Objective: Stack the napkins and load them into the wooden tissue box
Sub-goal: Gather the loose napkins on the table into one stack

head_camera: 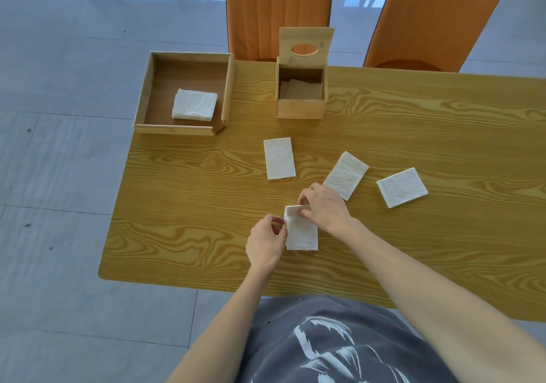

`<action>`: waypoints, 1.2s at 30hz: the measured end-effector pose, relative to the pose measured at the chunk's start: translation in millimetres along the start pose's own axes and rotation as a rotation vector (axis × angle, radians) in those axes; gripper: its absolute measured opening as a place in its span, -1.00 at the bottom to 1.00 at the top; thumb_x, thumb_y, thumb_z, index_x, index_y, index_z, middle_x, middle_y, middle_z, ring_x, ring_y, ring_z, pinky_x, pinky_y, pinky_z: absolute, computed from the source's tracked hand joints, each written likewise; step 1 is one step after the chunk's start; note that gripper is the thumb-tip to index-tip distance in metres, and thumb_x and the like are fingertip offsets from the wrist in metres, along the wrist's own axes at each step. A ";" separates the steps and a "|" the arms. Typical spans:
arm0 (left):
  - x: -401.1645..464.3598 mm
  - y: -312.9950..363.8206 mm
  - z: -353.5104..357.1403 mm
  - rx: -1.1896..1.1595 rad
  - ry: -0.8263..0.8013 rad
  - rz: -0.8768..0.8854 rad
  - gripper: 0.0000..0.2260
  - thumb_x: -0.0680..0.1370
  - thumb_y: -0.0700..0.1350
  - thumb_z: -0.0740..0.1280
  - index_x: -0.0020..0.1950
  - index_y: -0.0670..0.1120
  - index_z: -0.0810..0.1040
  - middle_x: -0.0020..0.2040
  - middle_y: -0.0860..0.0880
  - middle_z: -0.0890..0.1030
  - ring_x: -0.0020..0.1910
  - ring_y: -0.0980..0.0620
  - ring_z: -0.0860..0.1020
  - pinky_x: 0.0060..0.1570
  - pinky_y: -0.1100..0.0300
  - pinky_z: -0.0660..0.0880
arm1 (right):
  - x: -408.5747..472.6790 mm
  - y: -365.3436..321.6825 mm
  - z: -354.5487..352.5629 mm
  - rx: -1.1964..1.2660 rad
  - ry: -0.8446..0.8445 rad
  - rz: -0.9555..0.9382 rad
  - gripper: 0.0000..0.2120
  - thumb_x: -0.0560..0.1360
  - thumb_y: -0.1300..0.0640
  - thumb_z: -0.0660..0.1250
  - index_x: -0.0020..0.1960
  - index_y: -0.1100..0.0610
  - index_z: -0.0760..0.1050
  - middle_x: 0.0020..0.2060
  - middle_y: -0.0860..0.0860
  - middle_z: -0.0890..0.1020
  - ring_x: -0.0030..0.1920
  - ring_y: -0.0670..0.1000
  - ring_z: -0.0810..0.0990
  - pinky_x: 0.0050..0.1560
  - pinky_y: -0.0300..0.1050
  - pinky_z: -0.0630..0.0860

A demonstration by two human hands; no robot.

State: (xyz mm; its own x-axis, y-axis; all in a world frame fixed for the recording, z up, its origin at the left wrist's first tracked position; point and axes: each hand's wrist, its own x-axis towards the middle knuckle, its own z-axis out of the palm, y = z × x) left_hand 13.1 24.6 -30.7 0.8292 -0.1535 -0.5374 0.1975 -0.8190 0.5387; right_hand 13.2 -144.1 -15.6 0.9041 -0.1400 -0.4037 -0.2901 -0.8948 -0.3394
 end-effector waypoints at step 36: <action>26.2 30.8 -13.7 -0.654 -0.254 -0.211 -0.72 0.66 0.03 0.23 0.11 -0.08 0.67 0.07 -0.11 0.71 0.08 -0.06 0.66 0.04 0.09 0.59 | 20.6 83.4 -56.5 0.269 0.227 0.496 -0.78 0.50 0.14 0.38 0.14 0.07 0.52 0.07 0.05 0.65 0.11 0.11 0.58 0.10 0.01 0.44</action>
State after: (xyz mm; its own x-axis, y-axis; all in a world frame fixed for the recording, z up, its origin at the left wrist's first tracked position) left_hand 48.1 2.9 -19.3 0.6079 -0.2179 -0.7635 0.6771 -0.3600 0.6418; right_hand 25.3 -245.5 -4.2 0.6766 -0.6262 -0.3874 -0.7362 -0.5656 -0.3715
